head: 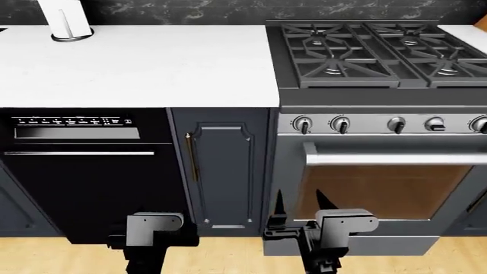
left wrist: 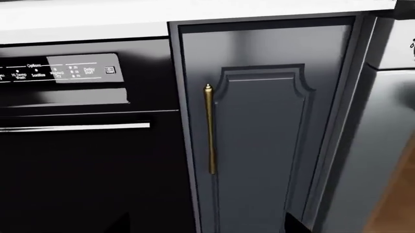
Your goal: Pick and place the shaker into the drawer. Then close the cabinet.
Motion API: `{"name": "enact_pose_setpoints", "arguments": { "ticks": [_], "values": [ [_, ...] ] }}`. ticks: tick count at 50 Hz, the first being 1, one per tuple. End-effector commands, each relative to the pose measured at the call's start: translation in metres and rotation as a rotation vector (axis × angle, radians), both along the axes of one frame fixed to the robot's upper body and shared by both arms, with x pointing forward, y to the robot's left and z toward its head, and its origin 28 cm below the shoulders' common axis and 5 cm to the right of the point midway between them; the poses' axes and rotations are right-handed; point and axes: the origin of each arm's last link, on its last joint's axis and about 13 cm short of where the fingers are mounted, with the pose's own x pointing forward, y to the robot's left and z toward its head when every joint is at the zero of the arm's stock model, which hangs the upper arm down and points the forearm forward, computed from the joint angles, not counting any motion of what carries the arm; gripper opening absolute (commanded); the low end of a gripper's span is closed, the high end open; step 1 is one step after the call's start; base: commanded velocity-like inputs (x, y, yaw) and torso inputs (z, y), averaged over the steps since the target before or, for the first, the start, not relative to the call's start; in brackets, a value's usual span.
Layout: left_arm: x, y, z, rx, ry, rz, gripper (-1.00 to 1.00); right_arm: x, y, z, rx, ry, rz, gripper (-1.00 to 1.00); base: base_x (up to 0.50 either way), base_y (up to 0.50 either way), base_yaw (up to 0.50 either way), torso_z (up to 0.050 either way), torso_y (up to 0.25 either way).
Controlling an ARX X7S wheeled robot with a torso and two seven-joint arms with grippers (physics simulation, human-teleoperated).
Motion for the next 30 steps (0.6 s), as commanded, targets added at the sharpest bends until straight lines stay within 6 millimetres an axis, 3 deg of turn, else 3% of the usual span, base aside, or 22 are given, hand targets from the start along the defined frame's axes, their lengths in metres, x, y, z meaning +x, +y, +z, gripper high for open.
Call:
{"name": "enact_pose_setpoints", "arguments": {
  "ticks": [1,14,15,16,17,26,28,30],
  "values": [
    [0.000,0.000,0.000,-0.001,-0.004,0.000,1.00,0.000,-0.001,0.001,0.025,0.007,-0.004,1.00,0.00,0.07,0.00,0.000,0.000],
    [0.000,0.001,0.000,-0.003,0.001,0.005,1.00,0.001,-0.001,0.000,0.034,0.023,-0.009,1.00,0.00,0.00,0.00,0.000,0.000],
    [-0.010,-0.002,0.075,-0.043,-0.221,0.040,1.00,0.037,-0.027,0.137,-0.086,-0.256,-0.096,1.00,0.00,0.00,0.00,0.000,0.000],
    [0.000,0.000,0.010,-0.010,-0.038,-0.016,1.00,0.002,-0.003,0.001,0.028,0.031,-0.011,1.00,0.00,0.00,0.00,0.000,0.000],
    [-0.001,0.000,0.001,-0.010,0.003,-0.012,1.00,0.002,-0.002,0.001,0.062,0.032,-0.010,1.00,0.00,0.00,0.00,0.000,0.000],
    [0.000,0.000,0.000,-0.037,0.002,-0.013,1.00,0.002,-0.004,0.001,0.079,0.034,-0.030,1.00,0.00,0.00,0.00,0.000,0.000],
    [-0.002,0.001,0.003,-0.042,-0.001,-0.019,1.00,0.002,-0.007,0.005,0.103,0.029,-0.030,1.00,0.00,0.00,0.00,0.000,0.000],
    [-0.005,0.005,0.017,-0.021,-0.017,-0.057,1.00,0.007,-0.017,0.028,0.105,-0.018,-0.010,1.00,0.00,0.00,0.00,0.000,0.000]
  ]
}}
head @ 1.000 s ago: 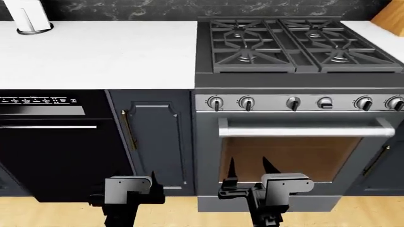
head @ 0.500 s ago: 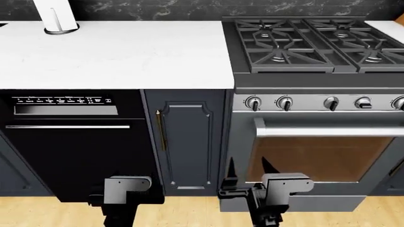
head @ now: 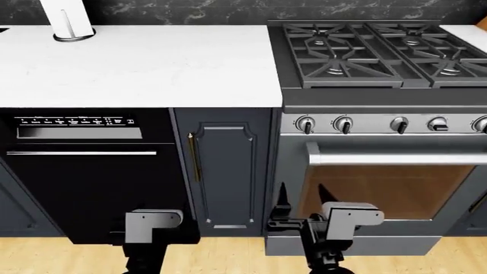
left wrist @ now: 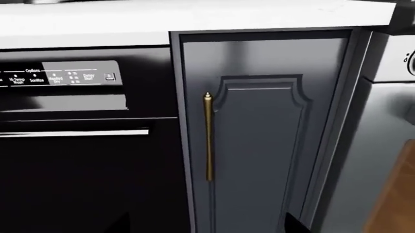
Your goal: Pick and place the shaker into the drawer. Then close the cabinet.
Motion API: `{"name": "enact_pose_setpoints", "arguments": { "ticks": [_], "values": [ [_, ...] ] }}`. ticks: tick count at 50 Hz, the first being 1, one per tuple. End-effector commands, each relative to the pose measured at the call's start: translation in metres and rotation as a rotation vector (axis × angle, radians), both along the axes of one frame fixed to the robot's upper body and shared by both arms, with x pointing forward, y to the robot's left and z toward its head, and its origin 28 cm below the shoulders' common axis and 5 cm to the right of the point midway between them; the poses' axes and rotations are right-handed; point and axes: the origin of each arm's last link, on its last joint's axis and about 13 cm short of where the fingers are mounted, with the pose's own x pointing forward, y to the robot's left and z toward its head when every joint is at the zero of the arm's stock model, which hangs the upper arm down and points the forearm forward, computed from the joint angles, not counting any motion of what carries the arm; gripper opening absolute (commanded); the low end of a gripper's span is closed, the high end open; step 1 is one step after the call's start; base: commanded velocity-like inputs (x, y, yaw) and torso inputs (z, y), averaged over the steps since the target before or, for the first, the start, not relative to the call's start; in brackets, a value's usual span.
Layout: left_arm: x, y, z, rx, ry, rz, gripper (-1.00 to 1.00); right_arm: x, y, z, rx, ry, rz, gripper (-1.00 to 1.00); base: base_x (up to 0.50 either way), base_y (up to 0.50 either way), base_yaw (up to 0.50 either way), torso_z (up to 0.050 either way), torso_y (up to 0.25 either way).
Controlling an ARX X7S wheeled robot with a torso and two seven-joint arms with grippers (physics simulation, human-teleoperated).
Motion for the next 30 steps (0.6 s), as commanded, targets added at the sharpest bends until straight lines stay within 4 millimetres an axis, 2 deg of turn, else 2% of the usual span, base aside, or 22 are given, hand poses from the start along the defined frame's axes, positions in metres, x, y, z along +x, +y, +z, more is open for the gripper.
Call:
{"name": "enact_pose_setpoints", "arguments": {
  "ticks": [1,4,7,9,11,17,23,27,30],
  "values": [
    [-0.009,0.011,0.023,0.009,-0.015,-0.046,1.00,0.003,-0.023,0.035,0.022,-0.063,-0.001,1.00,0.00,0.00,0.00,0.000,0.000],
    [-0.014,0.035,0.082,0.081,-0.106,-0.057,1.00,0.017,-0.056,0.111,-0.024,-0.229,-0.011,1.00,0.00,0.00,0.00,0.000,0.000],
    [-0.022,0.054,0.146,0.190,-0.190,-0.079,1.00,0.021,-0.082,0.184,-0.091,-0.378,-0.017,1.00,0.00,0.00,0.00,0.000,0.000],
    [-0.029,0.063,0.188,0.260,-0.248,-0.090,1.00,0.020,-0.093,0.222,-0.135,-0.466,-0.029,1.00,0.00,0.00,0.00,0.000,0.000],
    [-0.035,0.069,0.222,0.329,-0.296,-0.111,1.00,0.018,-0.102,0.253,-0.165,-0.539,-0.041,1.00,0.00,0.00,0.00,0.000,0.000],
    [-0.055,0.084,0.310,0.519,-0.380,-0.147,1.00,0.012,-0.127,0.323,-0.288,-0.683,-0.099,1.00,0.00,0.00,0.00,0.000,0.000],
    [-0.075,0.091,0.393,0.639,-0.587,-0.063,1.00,-0.011,-0.143,0.393,-0.335,-0.869,-0.183,1.00,0.00,0.00,0.00,0.000,0.000],
    [-0.087,0.091,0.432,0.689,-0.699,-0.014,1.00,-0.026,-0.151,0.427,-0.329,-0.958,-0.232,1.00,0.00,0.00,0.00,0.000,0.000],
    [-0.092,0.093,0.447,0.706,-0.747,0.022,1.00,-0.031,-0.155,0.440,-0.310,-0.991,-0.259,1.00,0.00,0.00,0.00,0.000,0.000]
  ]
}}
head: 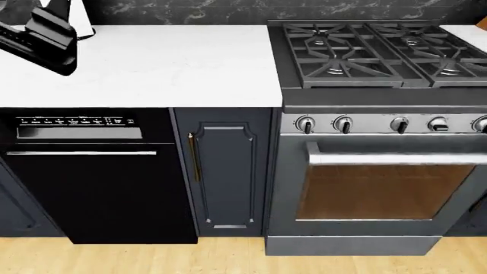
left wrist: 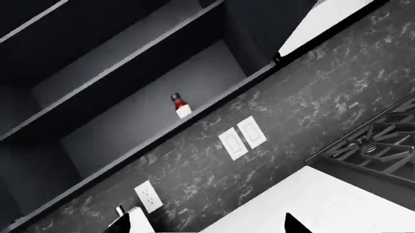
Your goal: Pick and place the shaker into the drawer. Then close the cabinet.
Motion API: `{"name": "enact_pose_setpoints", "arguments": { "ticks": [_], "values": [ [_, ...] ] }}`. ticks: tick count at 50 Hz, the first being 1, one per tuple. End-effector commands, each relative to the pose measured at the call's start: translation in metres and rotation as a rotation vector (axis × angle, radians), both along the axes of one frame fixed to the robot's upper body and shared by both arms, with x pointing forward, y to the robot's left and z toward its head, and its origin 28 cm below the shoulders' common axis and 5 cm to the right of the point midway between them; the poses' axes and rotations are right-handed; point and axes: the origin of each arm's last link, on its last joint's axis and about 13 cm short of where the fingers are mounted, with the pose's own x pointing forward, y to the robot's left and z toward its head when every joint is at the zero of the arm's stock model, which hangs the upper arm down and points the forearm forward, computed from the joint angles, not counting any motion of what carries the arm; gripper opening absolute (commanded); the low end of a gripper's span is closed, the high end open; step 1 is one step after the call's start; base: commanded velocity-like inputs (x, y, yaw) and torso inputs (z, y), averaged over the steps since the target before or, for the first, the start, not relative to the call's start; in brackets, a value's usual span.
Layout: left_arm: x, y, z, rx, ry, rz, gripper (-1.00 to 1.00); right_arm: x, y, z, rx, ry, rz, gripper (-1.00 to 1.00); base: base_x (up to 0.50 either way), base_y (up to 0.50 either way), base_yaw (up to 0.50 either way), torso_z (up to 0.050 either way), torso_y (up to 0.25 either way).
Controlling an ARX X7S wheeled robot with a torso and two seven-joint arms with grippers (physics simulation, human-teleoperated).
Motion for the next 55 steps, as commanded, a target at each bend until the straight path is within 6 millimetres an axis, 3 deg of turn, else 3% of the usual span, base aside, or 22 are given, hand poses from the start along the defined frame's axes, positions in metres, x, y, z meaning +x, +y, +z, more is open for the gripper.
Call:
{"name": "enact_pose_setpoints", "arguments": {
  "ticks": [1,7,15,41,55],
  "values": [
    [-0.063,0.014,0.090,0.123,-0.262,0.139,1.00,-0.053,-0.027,0.092,-0.001,-0.257,-0.110,1.00,0.00,0.00,0.00,0.000,0.000],
    [-0.072,0.027,0.099,0.088,-0.306,0.207,1.00,-0.059,-0.033,0.104,0.042,-0.288,-0.136,1.00,0.00,0.00,0.00,0.000,0.000],
    [-0.078,0.031,0.096,0.053,-0.323,0.232,1.00,-0.064,-0.031,0.108,0.054,-0.314,-0.122,1.00,0.23,-0.02,0.00,0.000,0.000],
    [-0.061,0.025,0.086,0.040,-0.291,0.169,1.00,-0.055,-0.022,0.097,0.014,-0.283,-0.114,1.00,0.50,0.00,0.00,0.000,0.000],
    [-0.056,0.022,0.080,0.040,-0.264,0.155,1.00,-0.052,-0.025,0.092,0.036,-0.276,-0.120,1.00,0.48,0.30,0.00,0.000,0.000]
  ]
}}
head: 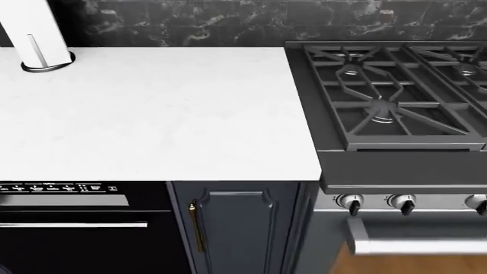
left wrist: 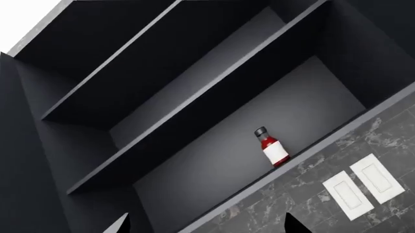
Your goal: Pick and place the shaker into the drawer. Then close the cabinet.
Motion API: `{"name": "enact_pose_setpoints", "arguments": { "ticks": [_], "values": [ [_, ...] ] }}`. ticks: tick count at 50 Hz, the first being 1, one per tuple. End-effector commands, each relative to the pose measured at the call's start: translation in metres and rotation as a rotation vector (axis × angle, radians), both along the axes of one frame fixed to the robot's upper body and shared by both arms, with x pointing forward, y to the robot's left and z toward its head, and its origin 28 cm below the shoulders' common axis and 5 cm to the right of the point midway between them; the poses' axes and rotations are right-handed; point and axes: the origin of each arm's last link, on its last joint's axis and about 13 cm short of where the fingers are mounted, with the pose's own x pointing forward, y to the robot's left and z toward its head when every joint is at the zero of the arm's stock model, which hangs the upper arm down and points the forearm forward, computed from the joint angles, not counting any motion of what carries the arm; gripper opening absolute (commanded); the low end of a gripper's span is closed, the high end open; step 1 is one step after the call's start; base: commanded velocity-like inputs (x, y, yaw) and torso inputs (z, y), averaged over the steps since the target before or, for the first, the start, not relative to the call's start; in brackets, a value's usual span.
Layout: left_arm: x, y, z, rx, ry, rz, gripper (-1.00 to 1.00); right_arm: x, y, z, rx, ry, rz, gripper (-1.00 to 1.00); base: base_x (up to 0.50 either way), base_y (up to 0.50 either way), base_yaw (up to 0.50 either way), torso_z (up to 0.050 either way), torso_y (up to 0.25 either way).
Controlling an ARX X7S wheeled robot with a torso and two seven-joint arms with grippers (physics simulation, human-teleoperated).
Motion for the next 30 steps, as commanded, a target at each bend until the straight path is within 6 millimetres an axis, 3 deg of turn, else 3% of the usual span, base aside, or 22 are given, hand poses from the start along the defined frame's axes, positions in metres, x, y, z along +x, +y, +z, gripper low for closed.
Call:
{"name": "enact_pose_setpoints", "arguments": {
  "ticks": [1,11,22,30],
  "values": [
    [0.004,-0.003,-0.004,0.003,0.016,-0.016,1.00,0.003,-0.002,-0.004,0.010,0.003,-0.012,1.00,0.44,0.33,0.00,0.000,0.015],
    [0.008,-0.006,-0.007,0.007,0.028,-0.030,1.00,0.003,-0.003,-0.007,0.007,0.003,-0.012,1.00,0.50,0.08,0.00,0.000,0.000],
    [0.011,-0.005,-0.016,-0.007,0.040,-0.046,1.00,0.001,0.002,-0.006,0.001,-0.008,0.005,1.00,0.01,0.00,0.00,0.000,0.001],
    [0.012,-0.006,-0.017,-0.008,0.044,-0.050,1.00,0.001,0.002,-0.008,-0.007,-0.005,0.005,1.00,0.49,0.00,0.00,0.000,0.000]
  ]
}}
